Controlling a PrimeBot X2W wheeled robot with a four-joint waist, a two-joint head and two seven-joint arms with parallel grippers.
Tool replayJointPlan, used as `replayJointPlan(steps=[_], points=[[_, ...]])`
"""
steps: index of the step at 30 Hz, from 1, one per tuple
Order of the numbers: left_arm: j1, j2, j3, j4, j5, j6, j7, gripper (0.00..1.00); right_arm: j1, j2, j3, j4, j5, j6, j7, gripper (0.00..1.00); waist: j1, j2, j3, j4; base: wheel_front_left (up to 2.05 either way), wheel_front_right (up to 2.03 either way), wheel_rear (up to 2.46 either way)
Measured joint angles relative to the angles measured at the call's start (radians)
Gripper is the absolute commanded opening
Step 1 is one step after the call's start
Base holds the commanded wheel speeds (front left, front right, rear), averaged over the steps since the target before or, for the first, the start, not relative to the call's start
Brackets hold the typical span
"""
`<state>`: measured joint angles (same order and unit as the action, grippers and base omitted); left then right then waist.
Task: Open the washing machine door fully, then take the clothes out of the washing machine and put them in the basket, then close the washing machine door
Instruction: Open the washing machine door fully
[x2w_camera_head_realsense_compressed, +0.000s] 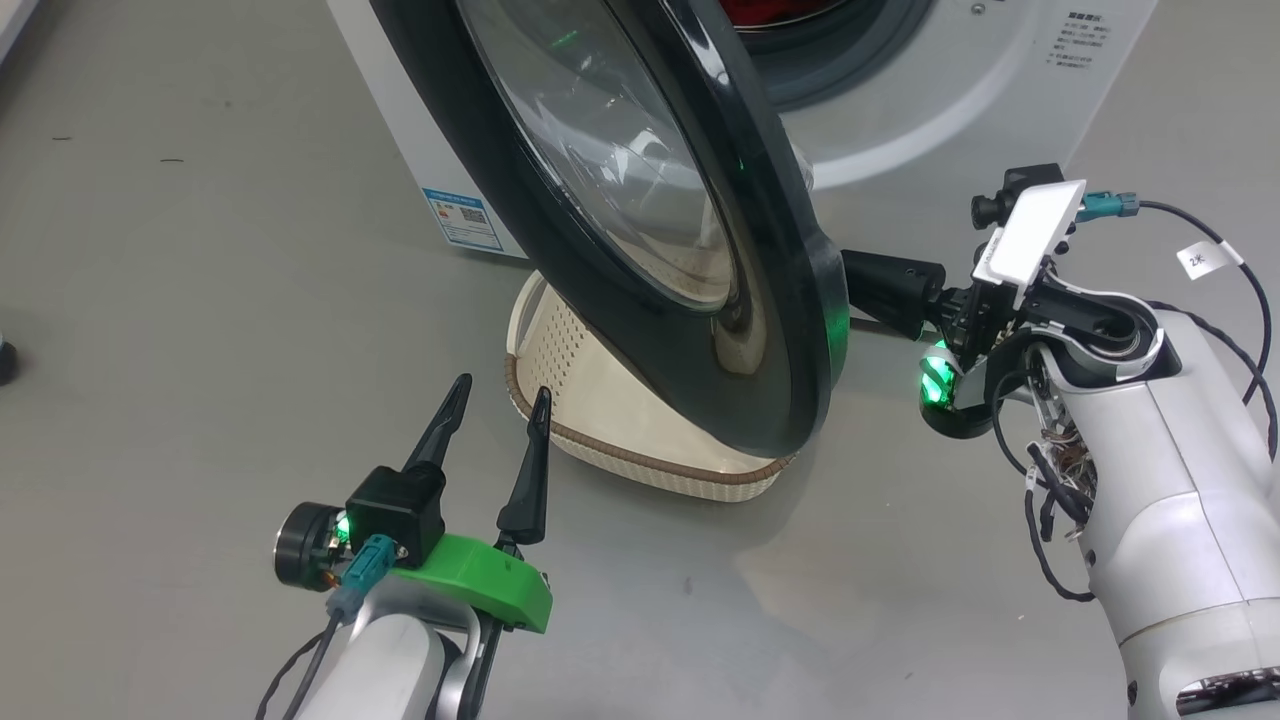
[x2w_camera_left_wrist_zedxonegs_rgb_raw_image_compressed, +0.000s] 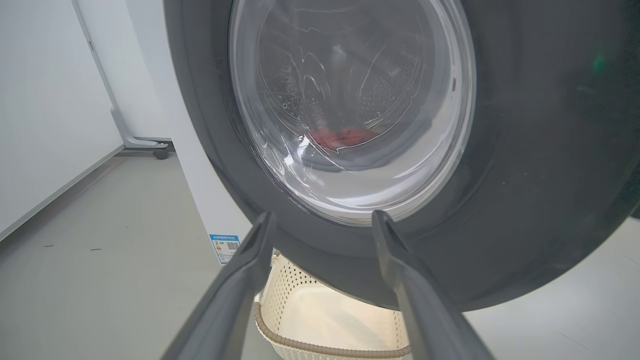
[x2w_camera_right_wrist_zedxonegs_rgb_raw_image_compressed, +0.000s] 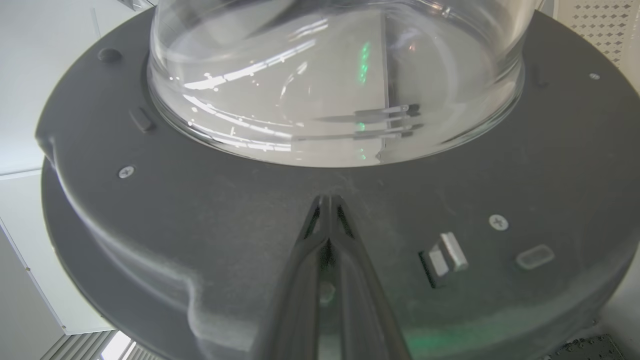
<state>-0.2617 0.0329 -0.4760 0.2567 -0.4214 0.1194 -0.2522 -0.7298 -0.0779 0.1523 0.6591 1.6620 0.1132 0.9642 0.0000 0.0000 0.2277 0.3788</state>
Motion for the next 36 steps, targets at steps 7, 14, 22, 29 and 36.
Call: replayJointPlan(steps=[7, 14, 22, 29, 36], points=[[0.015, 0.000, 0.001, 0.010, -0.001, 0.000, 0.000, 1.00, 0.042, 0.005, 0.020, -0.015, 0.012, 0.000, 0.000, 0.00, 0.0000, 0.0000, -0.023, 0.031, 0.00, 0.00, 0.00], [0.023, 0.000, 0.002, 0.017, -0.007, 0.000, 0.000, 1.00, 0.081, 0.007, 0.051, -0.039, 0.026, 0.002, -0.003, 0.00, 0.0000, 0.0000, -0.042, 0.070, 0.00, 0.00, 0.00], [0.028, 0.001, 0.004, 0.015, -0.020, 0.000, 0.000, 1.00, 0.115, 0.007, 0.103, -0.076, 0.073, 0.003, -0.017, 0.00, 0.0000, 0.0000, -0.050, 0.116, 0.00, 0.00, 0.00], [0.035, 0.001, 0.006, 0.016, -0.020, 0.000, 0.000, 1.00, 0.138, 0.007, 0.163, -0.107, 0.118, 0.003, -0.037, 0.00, 0.0000, 0.0000, -0.057, 0.148, 0.00, 0.00, 0.00], [0.051, 0.002, 0.021, 0.017, -0.020, 0.000, 0.000, 1.00, 0.150, 0.010, 0.235, -0.139, 0.158, 0.003, -0.060, 0.00, 0.0000, 0.0000, -0.067, 0.162, 0.00, 0.00, 0.00]])
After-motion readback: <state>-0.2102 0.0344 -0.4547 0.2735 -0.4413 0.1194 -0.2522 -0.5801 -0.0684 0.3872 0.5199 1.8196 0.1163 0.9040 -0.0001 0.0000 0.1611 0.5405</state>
